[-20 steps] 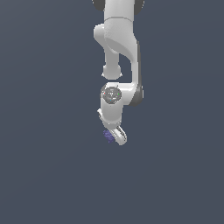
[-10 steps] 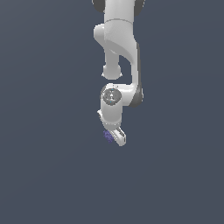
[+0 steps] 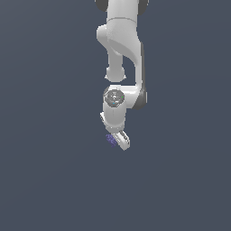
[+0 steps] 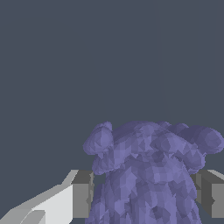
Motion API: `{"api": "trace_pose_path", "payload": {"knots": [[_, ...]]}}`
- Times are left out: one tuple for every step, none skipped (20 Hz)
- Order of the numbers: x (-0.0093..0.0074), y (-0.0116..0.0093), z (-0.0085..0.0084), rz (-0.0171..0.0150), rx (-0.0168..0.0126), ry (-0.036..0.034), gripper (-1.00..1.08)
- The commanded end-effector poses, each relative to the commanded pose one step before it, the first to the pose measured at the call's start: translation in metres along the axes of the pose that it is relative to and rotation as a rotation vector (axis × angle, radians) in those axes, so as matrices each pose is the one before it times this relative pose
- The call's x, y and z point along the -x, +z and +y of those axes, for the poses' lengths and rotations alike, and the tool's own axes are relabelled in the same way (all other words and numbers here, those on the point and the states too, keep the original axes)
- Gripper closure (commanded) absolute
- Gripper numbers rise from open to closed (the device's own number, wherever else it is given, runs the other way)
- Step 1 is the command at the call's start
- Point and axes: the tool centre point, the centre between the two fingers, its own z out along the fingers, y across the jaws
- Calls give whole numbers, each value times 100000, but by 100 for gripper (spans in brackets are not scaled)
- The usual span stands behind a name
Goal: Pick up the object and move it to a goal position.
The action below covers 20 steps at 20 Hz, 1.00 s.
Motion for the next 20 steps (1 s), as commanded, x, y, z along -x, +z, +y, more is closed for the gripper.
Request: {"api": "trace_pose_path", "payload": {"knots": [[-180, -743, 208, 61, -97, 27, 108], [-96, -394, 141, -43, -17, 17, 108], [-97, -456, 152, 0, 0, 0, 108], [-109, -513, 171, 0, 0, 0, 108], [-134, -564, 197, -43, -15, 18, 108], [-135, -632, 210, 0, 0, 0, 108], [-149, -694, 230, 0, 0, 0, 108], [-163, -758, 251, 0, 0, 0, 108], [-191, -812, 279, -43, -12, 20, 108], [-191, -881, 290, 0, 0, 0, 108], [-204, -937, 307, 0, 0, 0, 108], [-216, -989, 323, 0, 0, 0, 108], [-246, -1026, 348, -42, -6, 24, 108], [-240, -1084, 352, 0, 0, 0, 108], [-252, -1128, 365, 0, 0, 0, 108], [-262, -1163, 374, 0, 0, 0, 108], [-288, -1150, 385, -30, 15, 35, 108], [-268, -1171, 373, 0, 0, 0, 108], [-270, -1169, 371, 0, 0, 0, 108], [-268, -1149, 362, 0, 0, 0, 108]]}}
